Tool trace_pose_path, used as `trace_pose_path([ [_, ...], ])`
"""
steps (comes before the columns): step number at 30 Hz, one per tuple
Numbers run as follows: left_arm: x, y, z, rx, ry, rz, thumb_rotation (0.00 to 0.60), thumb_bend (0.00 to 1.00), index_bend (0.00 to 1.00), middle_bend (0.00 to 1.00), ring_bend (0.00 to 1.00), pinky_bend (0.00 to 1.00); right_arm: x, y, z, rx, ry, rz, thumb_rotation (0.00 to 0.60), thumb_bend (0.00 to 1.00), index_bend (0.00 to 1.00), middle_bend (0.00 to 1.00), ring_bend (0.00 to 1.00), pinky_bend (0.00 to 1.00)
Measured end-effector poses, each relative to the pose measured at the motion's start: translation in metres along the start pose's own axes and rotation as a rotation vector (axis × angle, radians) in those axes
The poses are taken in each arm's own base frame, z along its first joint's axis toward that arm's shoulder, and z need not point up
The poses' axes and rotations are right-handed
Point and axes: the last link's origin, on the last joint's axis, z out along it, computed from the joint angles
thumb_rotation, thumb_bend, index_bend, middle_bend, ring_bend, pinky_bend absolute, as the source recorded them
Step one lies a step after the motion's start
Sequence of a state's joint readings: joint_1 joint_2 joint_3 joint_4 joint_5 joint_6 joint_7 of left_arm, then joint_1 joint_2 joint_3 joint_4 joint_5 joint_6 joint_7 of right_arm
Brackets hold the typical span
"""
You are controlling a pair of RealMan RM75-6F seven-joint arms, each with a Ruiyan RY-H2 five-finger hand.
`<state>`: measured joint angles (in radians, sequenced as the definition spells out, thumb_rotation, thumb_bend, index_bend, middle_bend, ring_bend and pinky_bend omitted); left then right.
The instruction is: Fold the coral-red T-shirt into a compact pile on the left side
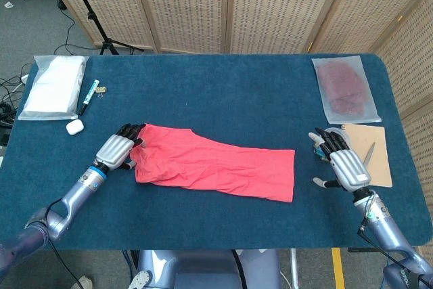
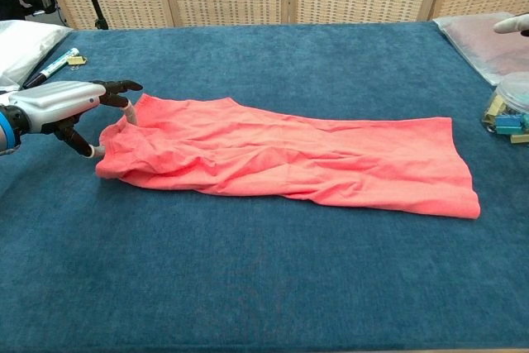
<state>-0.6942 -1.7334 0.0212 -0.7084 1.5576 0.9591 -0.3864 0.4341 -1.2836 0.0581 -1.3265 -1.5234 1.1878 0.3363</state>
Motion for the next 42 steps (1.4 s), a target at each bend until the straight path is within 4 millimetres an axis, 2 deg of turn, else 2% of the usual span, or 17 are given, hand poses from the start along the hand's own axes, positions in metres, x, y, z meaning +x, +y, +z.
trace_pose_path([
  [3, -0.001, 0.001, 0.001, -0.001, 0.012, 0.003, 0.6, 0.38, 0.46, 0.0, 0.0, 0.0, 0.001, 0.0, 0.0, 0.0, 0.0, 0.005, 0.6, 0.13, 0.0, 0.0, 0.0, 0.0],
  [9, -0.002, 0.001, 0.0, -0.01, 0.037, 0.009, 0.6, 0.47, 0.56, 0.0, 0.0, 0.0, 0.001, 0.0, 0.0, 0.003, -0.002, 0.007, 0.6, 0.13, 0.0, 0.0, 0.0, 0.0],
  [17, -0.002, 0.003, 0.001, -0.015, 0.058, 0.009, 0.6, 0.49, 0.64, 0.0, 0.0, 0.0, 0.001, 0.0, -0.001, 0.003, 0.0, 0.009, 0.6, 0.13, 0.0, 0.0, 0.0, 0.0],
  [24, 0.0, -0.002, 0.0, -0.004, 0.068, 0.024, 0.6, 0.55, 0.71, 0.0, 0.0, 0.0, 0.002, 0.0, -0.001, 0.005, -0.002, 0.011, 0.6, 0.13, 0.0, 0.0, 0.0, 0.0],
  [27, 0.005, -0.012, -0.007, 0.009, 0.072, 0.041, 0.6, 0.55, 0.72, 0.0, 0.0, 0.0, 0.002, 0.0, -0.001, 0.005, -0.003, 0.01, 0.6, 0.13, 0.0, 0.0, 0.0, 0.0],
  [33, 0.02, -0.047, -0.033, 0.071, 0.076, 0.08, 0.6, 0.55, 0.73, 0.0, 0.0, 0.0, 0.001, -0.001, -0.002, 0.008, -0.007, 0.011, 0.6, 0.13, 0.0, 0.0, 0.0, 0.0],
  [42, 0.05, -0.119, -0.102, 0.262, 0.129, 0.059, 0.6, 0.57, 0.73, 0.0, 0.0, 0.0, 0.0, -0.004, -0.002, 0.018, -0.012, 0.009, 0.6, 0.13, 0.0, 0.0, 0.0, 0.0],
])
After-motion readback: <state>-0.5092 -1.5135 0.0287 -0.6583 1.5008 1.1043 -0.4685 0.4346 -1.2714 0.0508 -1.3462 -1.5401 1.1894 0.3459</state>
